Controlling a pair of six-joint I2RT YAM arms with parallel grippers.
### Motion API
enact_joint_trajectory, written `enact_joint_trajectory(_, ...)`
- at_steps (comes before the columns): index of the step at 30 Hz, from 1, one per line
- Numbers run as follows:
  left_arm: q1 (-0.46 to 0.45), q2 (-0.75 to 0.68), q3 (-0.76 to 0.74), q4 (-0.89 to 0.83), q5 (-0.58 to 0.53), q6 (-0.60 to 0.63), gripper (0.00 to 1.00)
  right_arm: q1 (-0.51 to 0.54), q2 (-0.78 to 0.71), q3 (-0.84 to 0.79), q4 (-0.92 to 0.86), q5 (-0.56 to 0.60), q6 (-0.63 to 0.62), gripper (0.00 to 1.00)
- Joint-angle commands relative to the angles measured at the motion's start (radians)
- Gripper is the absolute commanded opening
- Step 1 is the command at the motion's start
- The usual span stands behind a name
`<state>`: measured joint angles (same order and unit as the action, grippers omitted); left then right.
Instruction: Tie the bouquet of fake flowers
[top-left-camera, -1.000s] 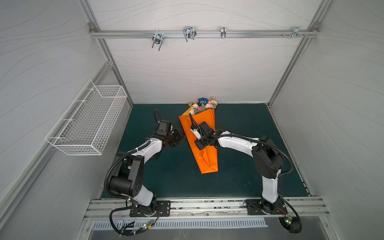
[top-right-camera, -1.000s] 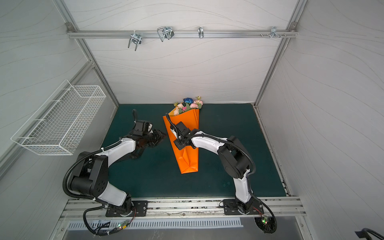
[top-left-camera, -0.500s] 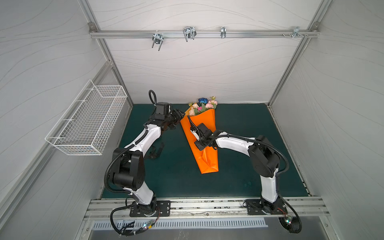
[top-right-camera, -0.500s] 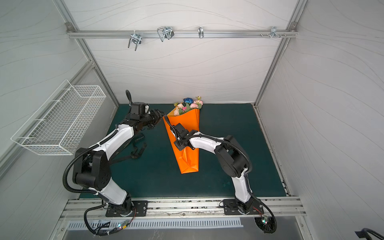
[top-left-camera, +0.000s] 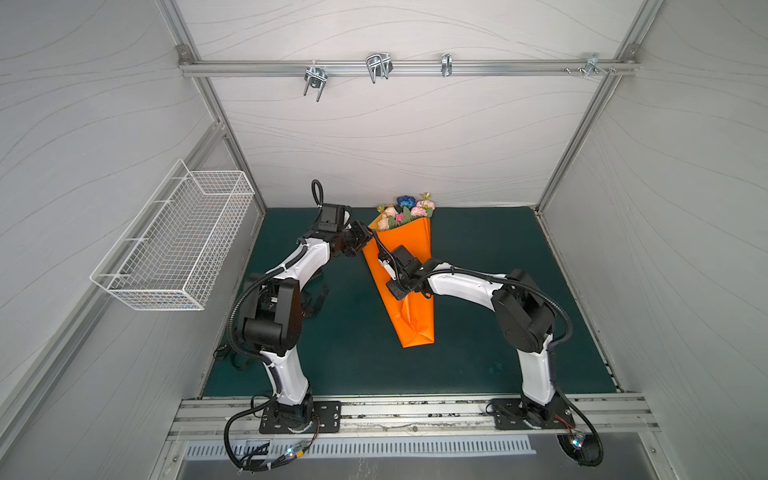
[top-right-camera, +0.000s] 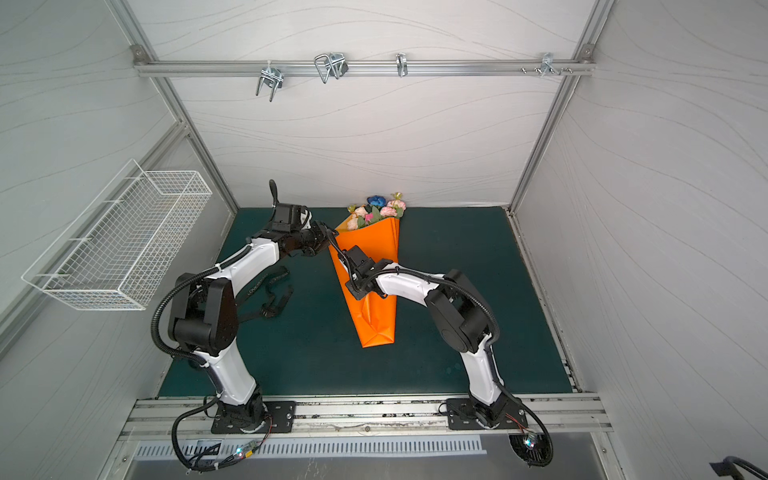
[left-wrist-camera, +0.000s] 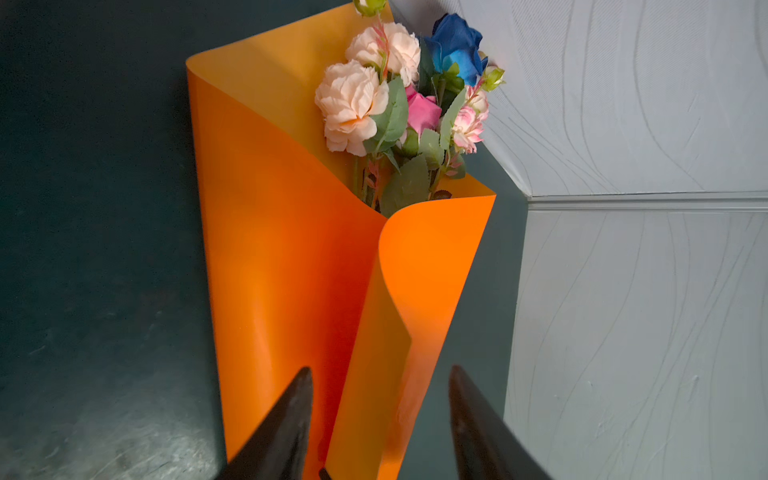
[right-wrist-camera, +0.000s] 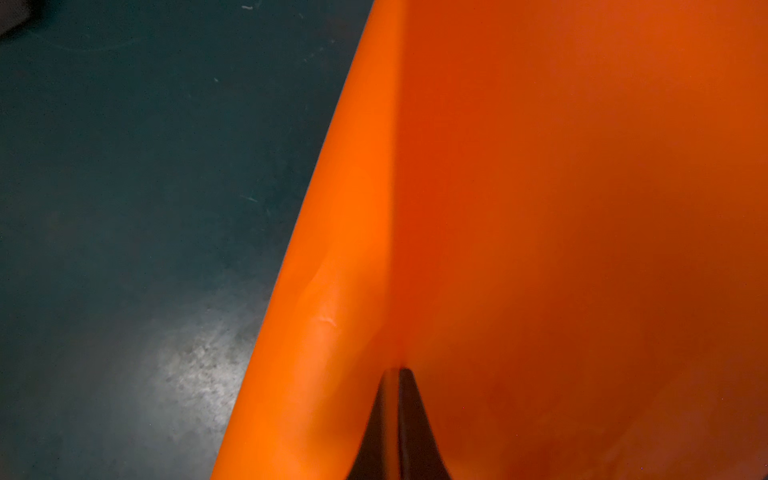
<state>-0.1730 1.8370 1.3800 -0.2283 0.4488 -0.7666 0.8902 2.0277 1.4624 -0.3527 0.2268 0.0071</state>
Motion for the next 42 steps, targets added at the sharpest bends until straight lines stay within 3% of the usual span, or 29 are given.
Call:
enact_joint_trajectory(1,-0.004,0.051,0.034,-0.009,0.016,0.03,0.25,0.013,0.014,0.013,-0.021,0.004,-0.007,0.02)
enact_joint_trajectory(5,-0.004,0.074,0.031,-0.006,0.003,0.053,0.0,0.015,-0.005,-0.004,-0.022,-0.002,-0.004,0.06)
enact_joint_trajectory(7,-0.003,0.084,0.047,-0.018,-0.008,0.076,0.0,0.015,-0.019,-0.012,-0.029,-0.006,0.0,0.11)
enact_joint_trajectory(10,-0.002,0.096,0.067,-0.034,-0.031,0.119,0.0,0.017,-0.063,-0.038,-0.034,-0.02,0.014,0.3)
enact_joint_trajectory(14,0.007,0.116,0.085,-0.051,-0.053,0.156,0.0,0.016,-0.159,-0.095,-0.038,-0.075,0.039,0.5)
enact_joint_trajectory(21,0.013,0.147,0.083,-0.045,-0.061,0.176,0.0,0.003,-0.348,-0.211,-0.036,-0.157,0.116,0.6)
enact_joint_trajectory(27,0.013,0.161,0.067,-0.032,-0.07,0.188,0.0,-0.074,-0.455,-0.317,0.028,-0.334,0.251,0.61)
enact_joint_trajectory(37,0.013,0.23,0.131,-0.058,-0.096,0.24,0.0,-0.09,-0.42,-0.441,0.126,-0.484,0.381,0.38)
enact_joint_trajectory(42,0.013,0.249,0.14,-0.083,-0.137,0.239,0.0,-0.091,-0.378,-0.476,0.178,-0.543,0.423,0.32)
